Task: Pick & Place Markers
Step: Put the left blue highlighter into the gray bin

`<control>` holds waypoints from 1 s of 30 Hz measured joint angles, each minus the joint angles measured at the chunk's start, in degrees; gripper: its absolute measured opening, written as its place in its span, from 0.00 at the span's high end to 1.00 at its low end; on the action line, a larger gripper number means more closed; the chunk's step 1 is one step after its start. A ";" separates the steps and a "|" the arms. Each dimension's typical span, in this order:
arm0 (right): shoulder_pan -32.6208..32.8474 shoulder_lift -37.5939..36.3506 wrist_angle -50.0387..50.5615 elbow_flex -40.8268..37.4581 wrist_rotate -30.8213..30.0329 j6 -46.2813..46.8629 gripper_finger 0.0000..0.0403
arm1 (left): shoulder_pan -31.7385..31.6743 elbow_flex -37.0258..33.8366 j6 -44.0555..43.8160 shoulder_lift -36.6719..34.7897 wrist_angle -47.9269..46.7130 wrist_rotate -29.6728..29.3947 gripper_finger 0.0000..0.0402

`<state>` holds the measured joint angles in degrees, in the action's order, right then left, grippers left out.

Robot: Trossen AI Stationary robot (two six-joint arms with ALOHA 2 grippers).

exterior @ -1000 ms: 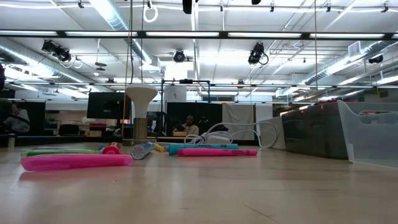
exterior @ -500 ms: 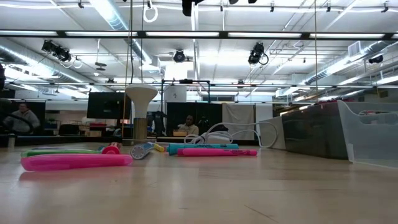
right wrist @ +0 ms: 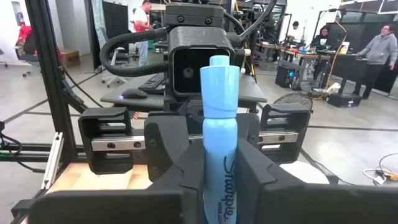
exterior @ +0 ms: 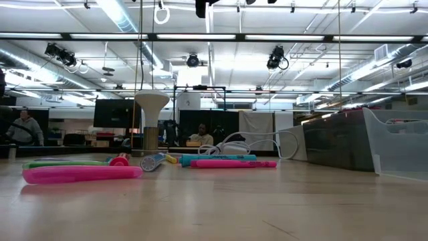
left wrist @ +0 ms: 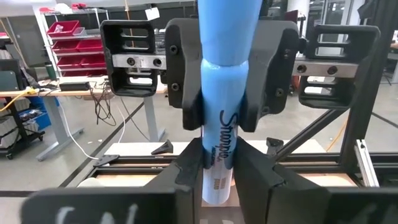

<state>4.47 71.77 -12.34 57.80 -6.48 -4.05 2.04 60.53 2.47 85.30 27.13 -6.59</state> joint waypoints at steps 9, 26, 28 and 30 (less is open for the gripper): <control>0.09 -1.81 2.79 0.00 -2.60 1.97 0.88 | 0.41 0.01 -0.30 0.00 -0.39 0.22 0.57; 5.86 -11.32 14.16 -4.35 -37.44 9.68 0.88 | 0.84 0.09 -2.14 -5.63 -14.59 0.45 0.42; 6.53 -12.73 14.18 -6.27 -41.67 10.96 0.88 | 0.84 0.09 -2.24 -5.60 -15.13 0.47 0.42; 7.34 -14.28 14.14 -8.42 -45.93 12.25 0.88 | 0.83 0.07 -2.26 -5.60 -15.11 0.46 0.42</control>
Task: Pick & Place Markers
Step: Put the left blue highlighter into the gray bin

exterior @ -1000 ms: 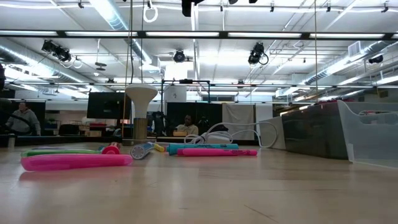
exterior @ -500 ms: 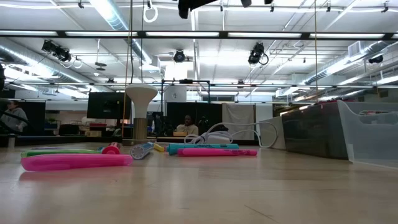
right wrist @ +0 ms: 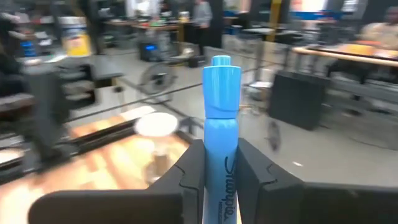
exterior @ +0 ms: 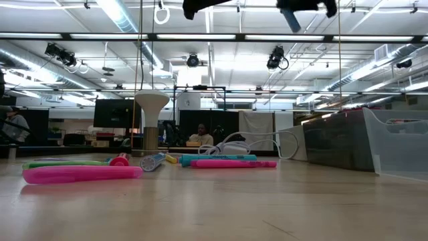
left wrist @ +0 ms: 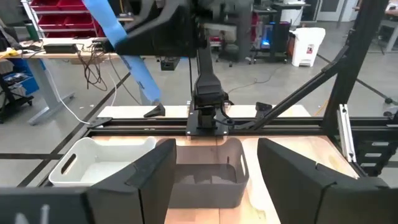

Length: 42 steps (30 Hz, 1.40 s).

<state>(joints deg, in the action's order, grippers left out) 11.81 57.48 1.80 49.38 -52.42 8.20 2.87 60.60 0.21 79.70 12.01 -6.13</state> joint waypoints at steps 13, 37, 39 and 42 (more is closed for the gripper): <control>8.03 -5.19 -1.65 -8.99 -28.86 5.02 0.88 | 0.00 0.00 -0.07 0.00 -0.27 0.00 0.42; -2.29 -5.15 -53.72 -9.81 -37.66 -46.41 0.88 | -0.17 -0.02 -1.03 0.00 -0.27 0.00 0.42; -3.81 -5.15 -56.90 -9.81 -37.67 -51.16 0.88 | -0.44 -0.02 -0.82 0.00 -0.27 0.00 0.42; -6.17 -5.05 -57.51 -9.81 -37.65 -53.74 0.88 | -0.72 -0.02 -0.57 0.00 -0.15 -0.02 0.42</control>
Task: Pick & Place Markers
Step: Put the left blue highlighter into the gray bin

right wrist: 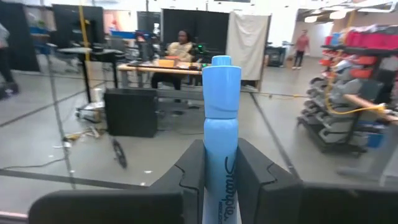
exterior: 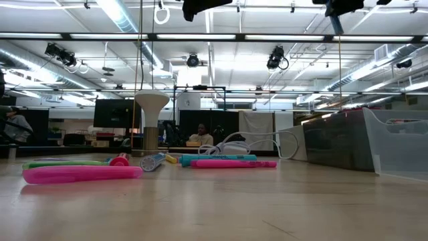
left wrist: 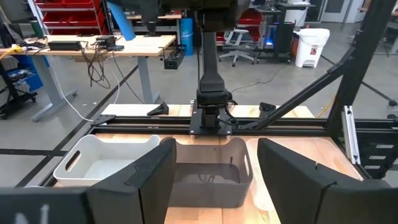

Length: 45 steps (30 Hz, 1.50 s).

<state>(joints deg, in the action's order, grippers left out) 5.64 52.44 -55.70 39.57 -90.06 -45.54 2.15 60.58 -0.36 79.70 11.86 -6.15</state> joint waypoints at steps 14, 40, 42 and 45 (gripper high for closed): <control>-11.90 4.27 2.28 1.95 1.06 -3.98 0.88 | -0.06 0.00 -0.44 0.02 0.21 0.02 0.42; -23.98 26.08 41.60 8.68 12.96 -8.82 0.88 | -0.06 -0.02 -0.39 0.02 -0.09 0.02 0.42; -24.76 26.56 45.10 8.68 14.56 -7.19 0.88 | -0.06 -0.02 -0.37 0.02 -0.09 0.02 0.42; -25.14 26.65 49.09 8.68 15.39 -1.74 0.88 | -0.06 -0.02 -0.35 0.02 -0.14 0.01 0.42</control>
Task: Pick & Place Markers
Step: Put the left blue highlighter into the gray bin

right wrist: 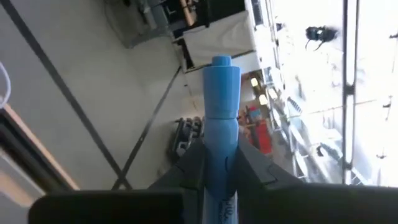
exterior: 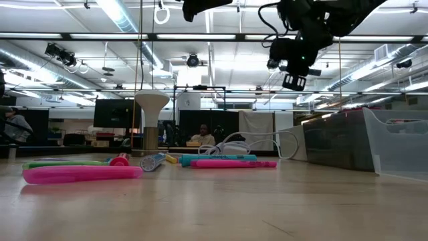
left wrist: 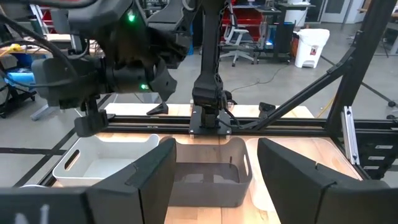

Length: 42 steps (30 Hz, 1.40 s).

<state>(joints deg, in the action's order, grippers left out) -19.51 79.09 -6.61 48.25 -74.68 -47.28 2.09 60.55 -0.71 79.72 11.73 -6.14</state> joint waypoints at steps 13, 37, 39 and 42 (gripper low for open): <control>-2.28 -0.17 24.49 0.40 21.58 46.42 0.88 | -0.02 0.00 0.48 0.00 0.00 0.00 0.42; -19.85 10.13 56.66 12.96 57.62 84.38 0.88 | -0.04 0.00 -0.13 0.02 0.70 0.01 0.42; -20.84 11.55 56.05 12.96 57.75 84.34 0.88 | -0.03 0.00 -0.12 0.02 0.69 0.01 0.42; -22.02 13.00 55.59 12.96 59.01 84.33 0.88 | -0.04 0.00 -0.11 0.02 0.47 0.01 0.42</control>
<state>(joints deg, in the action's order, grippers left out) -41.53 92.08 48.98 61.21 -15.66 37.05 2.05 60.55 -0.82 79.75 12.19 -6.13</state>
